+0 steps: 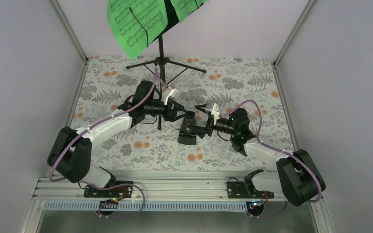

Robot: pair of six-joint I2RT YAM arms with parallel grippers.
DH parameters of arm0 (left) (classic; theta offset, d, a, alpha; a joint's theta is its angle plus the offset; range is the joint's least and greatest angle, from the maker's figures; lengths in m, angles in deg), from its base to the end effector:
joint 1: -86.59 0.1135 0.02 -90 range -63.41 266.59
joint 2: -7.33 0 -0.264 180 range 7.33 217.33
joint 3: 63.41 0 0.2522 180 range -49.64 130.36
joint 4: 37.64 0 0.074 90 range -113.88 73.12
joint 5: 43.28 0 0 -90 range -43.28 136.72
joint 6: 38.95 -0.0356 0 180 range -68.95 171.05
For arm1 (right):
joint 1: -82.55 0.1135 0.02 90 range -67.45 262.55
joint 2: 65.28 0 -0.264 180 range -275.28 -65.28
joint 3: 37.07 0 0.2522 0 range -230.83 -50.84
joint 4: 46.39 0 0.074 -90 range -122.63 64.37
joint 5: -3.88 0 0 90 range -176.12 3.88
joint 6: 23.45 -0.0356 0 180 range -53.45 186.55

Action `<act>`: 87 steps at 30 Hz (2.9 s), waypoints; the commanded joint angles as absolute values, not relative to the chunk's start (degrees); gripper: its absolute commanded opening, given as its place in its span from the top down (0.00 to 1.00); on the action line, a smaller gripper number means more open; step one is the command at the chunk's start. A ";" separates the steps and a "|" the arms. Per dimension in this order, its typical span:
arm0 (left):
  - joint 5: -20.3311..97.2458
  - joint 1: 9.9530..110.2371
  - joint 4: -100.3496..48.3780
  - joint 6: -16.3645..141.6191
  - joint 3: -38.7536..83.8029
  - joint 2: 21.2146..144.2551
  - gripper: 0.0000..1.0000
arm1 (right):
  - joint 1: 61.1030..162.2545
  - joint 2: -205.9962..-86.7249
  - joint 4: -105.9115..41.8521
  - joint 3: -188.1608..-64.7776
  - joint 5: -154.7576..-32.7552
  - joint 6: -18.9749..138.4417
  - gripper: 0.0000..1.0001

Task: Pack up the instrument practice props

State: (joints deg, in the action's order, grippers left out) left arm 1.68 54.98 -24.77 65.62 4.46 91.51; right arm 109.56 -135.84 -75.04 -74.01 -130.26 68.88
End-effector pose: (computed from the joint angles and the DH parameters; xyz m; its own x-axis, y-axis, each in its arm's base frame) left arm 0.2609 -0.1901 0.2570 -0.6274 0.1774 -0.7582 0.7632 0.3333 -0.5535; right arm 0.2037 0.1317 0.2142 -0.0387 -0.0525 -0.9979 -0.9464 0.3224 0.0198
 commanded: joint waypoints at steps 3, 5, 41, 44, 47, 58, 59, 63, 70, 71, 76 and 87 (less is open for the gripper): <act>-0.81 55.16 -24.81 65.11 6.24 92.54 0.42 | 110.20 -137.44 -76.55 -75.61 -130.67 72.59 0.00; -0.94 55.22 -24.83 65.11 6.34 92.82 0.43 | 110.17 -138.13 -76.52 -75.53 -130.17 72.57 0.00; -0.30 55.21 -22.83 63.62 7.20 93.56 0.49 | 110.21 -142.41 -81.14 -71.02 -123.84 72.57 0.20; -0.39 55.22 -22.74 63.68 7.15 93.63 0.49 | 110.17 -142.49 -81.18 -70.97 -124.17 72.23 0.23; -0.48 55.22 -22.75 63.67 7.15 93.75 0.49 | 110.16 -142.67 -81.23 -70.97 -124.26 72.11 0.25; -0.72 55.22 -22.83 63.62 7.23 94.06 0.50 | 110.17 -143.83 -81.49 -71.78 -124.79 71.36 0.32; -0.78 55.21 -22.83 63.62 7.22 94.06 0.51 | 110.20 -143.96 -81.45 -71.95 -124.67 71.19 0.33; -1.21 55.22 -22.91 63.69 7.22 94.09 0.52 | 110.16 -144.90 -81.08 -72.79 -124.31 70.94 0.37; -1.77 55.22 -22.92 63.70 7.31 94.37 0.53 | 110.18 -145.82 -81.03 -73.81 -124.18 70.07 0.43; -1.87 55.17 -22.92 63.66 7.31 94.37 0.53 | 110.16 -146.01 -81.02 -73.94 -124.20 69.92 0.44; -2.19 55.22 -23.00 63.71 7.32 94.39 0.53 | 110.21 -146.90 -80.96 -74.60 -124.29 69.44 0.48; -2.79 55.11 -23.05 63.70 7.40 94.71 0.53 | 110.22 -147.94 -80.84 -75.08 -124.37 68.67 0.52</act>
State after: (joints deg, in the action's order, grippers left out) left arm -0.74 55.31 -22.76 64.74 6.08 94.07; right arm 109.91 -146.93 -80.68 -73.93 -125.49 69.64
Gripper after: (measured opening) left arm 0.468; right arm 0.494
